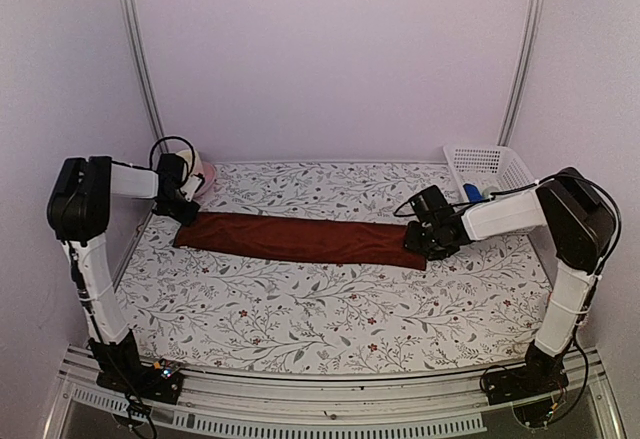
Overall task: Roll the towels
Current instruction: Pick up the towel from the center of the board, then fold the towel at the center of the board.
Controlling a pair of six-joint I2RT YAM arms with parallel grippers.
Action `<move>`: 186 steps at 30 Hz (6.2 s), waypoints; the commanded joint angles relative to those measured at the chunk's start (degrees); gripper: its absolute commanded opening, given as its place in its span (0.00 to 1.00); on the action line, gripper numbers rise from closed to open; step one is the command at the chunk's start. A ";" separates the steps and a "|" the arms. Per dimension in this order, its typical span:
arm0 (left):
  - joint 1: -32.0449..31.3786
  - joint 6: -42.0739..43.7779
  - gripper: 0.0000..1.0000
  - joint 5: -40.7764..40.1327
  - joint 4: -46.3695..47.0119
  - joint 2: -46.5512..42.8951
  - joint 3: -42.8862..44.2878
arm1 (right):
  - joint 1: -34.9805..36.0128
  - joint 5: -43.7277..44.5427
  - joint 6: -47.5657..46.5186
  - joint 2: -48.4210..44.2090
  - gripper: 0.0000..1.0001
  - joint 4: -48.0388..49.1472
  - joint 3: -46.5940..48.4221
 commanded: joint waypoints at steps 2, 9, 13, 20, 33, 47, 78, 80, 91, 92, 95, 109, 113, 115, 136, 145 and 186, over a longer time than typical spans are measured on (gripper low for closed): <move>0.26 -0.78 0.49 2.07 -1.11 -6.17 -2.18 | -0.11 -7.07 0.69 4.13 0.55 1.15 -0.43; 0.27 -0.43 0.50 2.72 -0.79 -10.07 -4.58 | -0.14 -9.21 1.37 4.79 0.19 3.50 -1.97; 0.35 -0.43 0.50 3.39 -0.92 -11.80 -5.86 | -0.18 -7.68 1.04 3.65 0.03 2.67 -2.02; 0.81 -0.07 0.51 6.80 -2.51 -15.69 -8.54 | -3.58 -2.66 -1.62 -5.84 0.02 -4.05 -3.56; 0.97 0.84 0.51 12.56 -4.86 -19.55 -13.55 | -13.87 -1.81 -9.06 -27.45 0.02 -12.16 -2.59; 1.46 0.74 0.52 15.77 -5.54 -18.49 -14.20 | 5.25 -12.37 -13.79 -2.50 0.02 -9.91 28.21; 3.25 0.21 0.57 20.16 -5.66 -15.41 -14.18 | 17.51 -25.37 -11.48 37.24 0.02 -0.70 66.89; 3.25 0.12 0.57 20.55 -5.73 -15.27 -14.00 | 17.62 -25.78 -11.39 37.11 0.02 -0.17 66.91; 0.92 0.53 0.59 24.10 -6.04 -16.32 -11.02 | 17.62 -24.51 -12.99 29.98 0.03 -0.40 61.90; 0.22 0.64 0.61 23.39 -5.88 -16.50 -10.95 | 17.64 -24.13 -13.10 30.01 0.03 -0.64 61.90; -1.48 0.68 0.63 21.50 -5.16 -17.04 -11.00 | 17.42 -24.51 -13.00 31.24 0.03 -0.80 62.51; -1.72 -0.63 0.63 20.61 -4.11 -15.30 -11.60 | 18.10 -32.05 -11.08 36.31 0.03 2.38 66.01; -1.74 -0.78 0.63 20.65 -4.02 -15.29 -11.85 | 18.21 -31.51 -10.16 38.54 0.03 2.54 68.21; -1.73 -0.78 0.63 20.51 -3.72 -15.34 -12.24 | 18.18 -31.21 -9.74 39.48 0.03 2.57 69.11; -1.64 -0.94 0.64 20.77 -2.85 -14.43 -13.35 | 19.26 -35.90 -2.29 46.25 0.04 16.83 71.82; -1.67 -0.89 0.64 21.11 -2.86 -14.29 -13.55 | 19.56 -35.31 0.12 48.51 0.05 22.24 72.45; -13.38 -0.44 0.23 32.84 -14.69 -4.98 7.66 | 6.13 -36.50 -14.81 18.05 0.27 10.49 32.15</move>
